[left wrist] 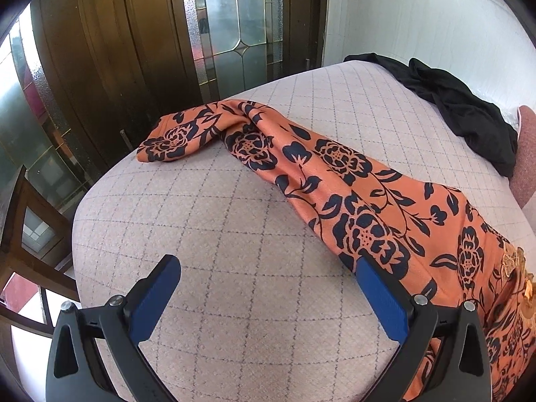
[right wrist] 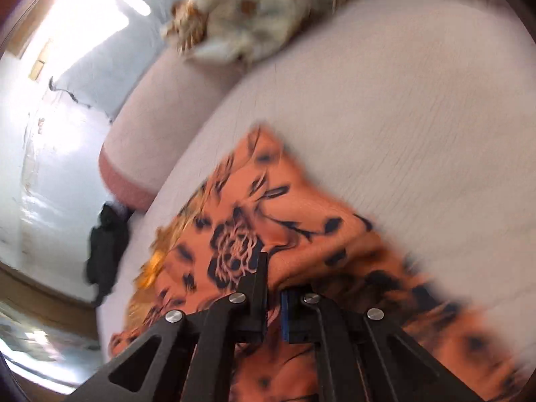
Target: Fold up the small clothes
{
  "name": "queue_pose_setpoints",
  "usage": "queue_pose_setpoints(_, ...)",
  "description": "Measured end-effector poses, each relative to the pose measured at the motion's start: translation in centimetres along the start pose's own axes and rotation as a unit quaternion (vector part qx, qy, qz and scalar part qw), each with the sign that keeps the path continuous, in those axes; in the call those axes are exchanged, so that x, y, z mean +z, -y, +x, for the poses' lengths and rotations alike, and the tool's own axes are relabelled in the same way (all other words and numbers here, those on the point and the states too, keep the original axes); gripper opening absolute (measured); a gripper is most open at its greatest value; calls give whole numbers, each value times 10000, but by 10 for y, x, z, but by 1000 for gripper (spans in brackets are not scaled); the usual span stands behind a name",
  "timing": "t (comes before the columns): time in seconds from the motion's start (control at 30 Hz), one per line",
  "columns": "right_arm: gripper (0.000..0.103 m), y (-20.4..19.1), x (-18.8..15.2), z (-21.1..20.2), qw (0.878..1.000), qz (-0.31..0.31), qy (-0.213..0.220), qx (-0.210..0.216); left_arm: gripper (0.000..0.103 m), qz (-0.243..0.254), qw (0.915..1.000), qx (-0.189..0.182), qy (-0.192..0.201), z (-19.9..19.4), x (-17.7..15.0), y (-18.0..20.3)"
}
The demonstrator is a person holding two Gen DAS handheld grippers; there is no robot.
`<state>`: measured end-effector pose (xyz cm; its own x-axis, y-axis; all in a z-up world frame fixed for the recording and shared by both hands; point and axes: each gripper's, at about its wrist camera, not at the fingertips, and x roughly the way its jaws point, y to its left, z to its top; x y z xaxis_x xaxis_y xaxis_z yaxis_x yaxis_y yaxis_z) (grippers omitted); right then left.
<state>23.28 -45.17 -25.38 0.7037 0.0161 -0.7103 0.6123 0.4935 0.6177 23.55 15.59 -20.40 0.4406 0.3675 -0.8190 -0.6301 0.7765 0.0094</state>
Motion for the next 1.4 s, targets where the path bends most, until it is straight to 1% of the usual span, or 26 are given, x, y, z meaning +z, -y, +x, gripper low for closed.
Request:
queue_pose_setpoints(0.1, 9, 19, 12, 14, 9939, 498, -924, 330, 103, -150, 9999, -60, -52, 2, 3, -7)
queue_pose_setpoints(0.13, 14, 20, 9, 15, 9921, 557, -1080, 316, 103, -207, 9997, -76, -79, 3, 4, -10)
queue_pose_setpoints(0.17, 29, 15, 6, 8, 9920, 404, -1154, 305, 103, -271, 9995, -93, -110, 3, 5, -13)
queue_pose_setpoints(0.2, 38, 5, -1, 3, 9918, 156, -1231, 298, 103, -319, 9993, -114, -127, 4, 4, -15)
queue_pose_setpoints(0.23, 60, -6, -10, -4, 9912, -59, -1281, 328, 103, -359, 9992, -139, -132, 4, 4, -17)
queue_pose_setpoints(0.27, 71, -17, -21, -14, 9908, -185, -1250, 475, 103, -363, 9992, -142, -124, 3, 4, -18)
queue_pose_setpoints(0.33, 71, -58, -46, -23, 9844, -768, -1355, 824, 103, -332, 9993, -103, -98, 3, 5, -20)
queue_pose_setpoints(0.47, 71, -147, -98, -13, 9573, -1956, -1682, 1307, 103, -371, 9992, -81, -86, 4, 6, -27)
queue_pose_setpoints(0.6, 69, -216, -145, 15, 9388, -2807, -1684, 1068, 103, -425, 9990, -64, -117, 7, 8, -32)
queue_pose_setpoints(0.7, 68, -247, -172, 49, 9268, -3367, -1628, 336, 103, -342, 9993, -52, -113, 9, 11, -30)
queue_pose_setpoints(0.77, 50, -250, -188, 73, 9163, -3634, -1657, -311, 103, -334, 9994, -62, -117, 10, 13, -31)
queue_pose_setpoints(0.8, 48, -254, -193, 78, 9100, -3825, -1535, -453, 103, -348, 9993, -72, -125, 10, 13, -32)
queue_pose_setpoints(0.87, 17, -263, -199, 72, 8985, -4145, -1346, -523, 103, -424, 9990, -103, -139, 11, 15, -36)
queue_pose_setpoints(0.9, 12, -264, -198, 67, 8994, -4125, -1386, -411, 103, -461, 9988, -99, -138, 11, 16, -38)
queue_pose_setpoints(0.93, 10, -262, -194, 61, 9056, -3985, -1443, -192, 103, -500, 9986, -91, -139, 12, 17, -40)
queue_pose_setpoints(1.03, 10, -255, -182, 44, 9193, -3454, -1719, 770, 103, -623, 9979, -57, -134, 13, 18, -48)
queue_pose_setpoints(1.1, 13, -252, -186, 43, 9093, -3316, -2180, 1253, 103, -690, 9975, 8, -151, 16, 20, -54)
queue_pose_setpoints(1.13, 15, -250, -194, 47, 9035, -3474, -2284, 1042, 103, -722, 9972, 34, -173, 17, 20, -57)
queue_pose_setpoints(1.17, 23, -248, -201, 55, 8986, -3622, -2348, 787, 103, -765, 9968, 59, -207, 20, 21, -60)
queue_pose_setpoints(1.2, 24, -244, -209, 66, 8920, -3709, -2504, 636, 103, -823, 9963, 80, -246, 22, 22, -64)
queue_pose_setpoints(1.23, 23, -242, -210, 67, 8921, -3739, -2418, 763, 103, -897, 9955, 94, -278, 24, 23, -70)
queue_pose_setpoints(1.27, 29, -241, -208, 62, 8933, -3698, -2384, 914, 103, -980, 9947, 108, -295, 25, 25, -75)
queue_pose_setpoints(1.3, 35, -237, -204, 58, 8941, -3583, -2490, 1016, 103, -1078, 9936, 144, -287, 27, 27, -82)
queue_pose_setpoints(1.33, 59, -234, -201, 53, 8952, -3424, -2611, 1148, 103, -1164, 9926, 209, -263, 27, 29, -89)
queue_pose_setpoints(1.37, 75, -230, -196, 48, 8981, -3311, -2588, 1298, 103, -1255, 9914, 280, -234, 27, 31, -96)
queue_pose_setpoints(1.4, 75, -229, -193, 36, 9032, -3246, -2407, 1449, 103, -1410, 9892, 360, -193, 27, 33, -107)
